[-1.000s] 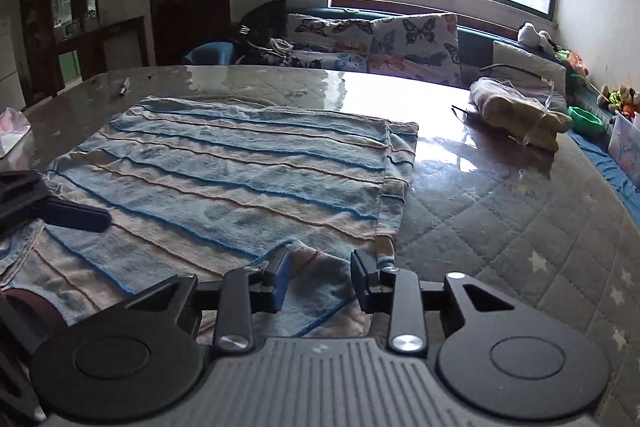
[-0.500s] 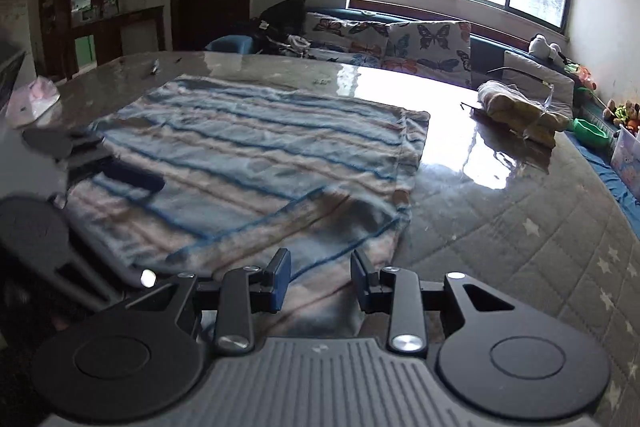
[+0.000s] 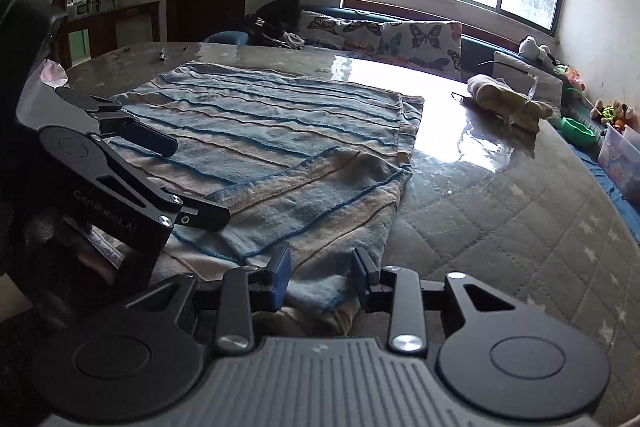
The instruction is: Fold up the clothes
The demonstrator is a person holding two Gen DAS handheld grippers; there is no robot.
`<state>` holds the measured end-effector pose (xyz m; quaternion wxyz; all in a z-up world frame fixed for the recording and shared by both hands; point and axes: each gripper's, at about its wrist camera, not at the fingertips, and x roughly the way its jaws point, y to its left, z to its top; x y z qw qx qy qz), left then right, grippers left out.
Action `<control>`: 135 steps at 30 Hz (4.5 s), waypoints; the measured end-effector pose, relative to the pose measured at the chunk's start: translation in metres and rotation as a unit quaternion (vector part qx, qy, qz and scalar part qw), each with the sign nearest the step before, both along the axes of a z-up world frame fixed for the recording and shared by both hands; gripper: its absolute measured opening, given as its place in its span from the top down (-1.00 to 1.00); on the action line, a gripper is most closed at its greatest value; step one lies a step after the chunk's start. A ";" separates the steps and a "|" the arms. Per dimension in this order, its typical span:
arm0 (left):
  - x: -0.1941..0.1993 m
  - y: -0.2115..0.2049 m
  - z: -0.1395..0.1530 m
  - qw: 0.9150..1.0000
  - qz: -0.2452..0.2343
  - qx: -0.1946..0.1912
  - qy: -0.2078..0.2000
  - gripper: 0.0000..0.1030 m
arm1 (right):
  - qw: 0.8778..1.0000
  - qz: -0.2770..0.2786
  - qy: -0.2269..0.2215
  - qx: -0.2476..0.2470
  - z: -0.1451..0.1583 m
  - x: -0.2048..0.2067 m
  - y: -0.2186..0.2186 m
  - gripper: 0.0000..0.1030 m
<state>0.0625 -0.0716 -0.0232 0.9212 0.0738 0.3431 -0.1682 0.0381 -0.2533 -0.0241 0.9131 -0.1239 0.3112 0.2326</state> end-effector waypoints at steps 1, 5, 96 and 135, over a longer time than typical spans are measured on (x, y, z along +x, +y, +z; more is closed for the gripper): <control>-0.001 0.001 0.000 1.000 0.001 0.000 -0.001 -1.00 | 1.000 0.000 0.000 0.001 0.000 -0.002 0.000 0.36; -0.005 0.007 0.000 1.000 0.009 -0.001 0.000 -1.00 | 1.000 0.000 -0.001 0.003 0.001 -0.008 -0.002 0.36; -0.115 0.154 0.013 0.991 0.125 0.041 0.001 -1.00 | 0.996 0.044 -0.010 -0.078 0.008 -0.015 -0.010 0.70; -0.126 0.192 0.021 0.966 0.233 0.110 -0.030 -1.00 | 0.997 0.050 -0.010 -0.050 0.003 0.005 0.006 0.26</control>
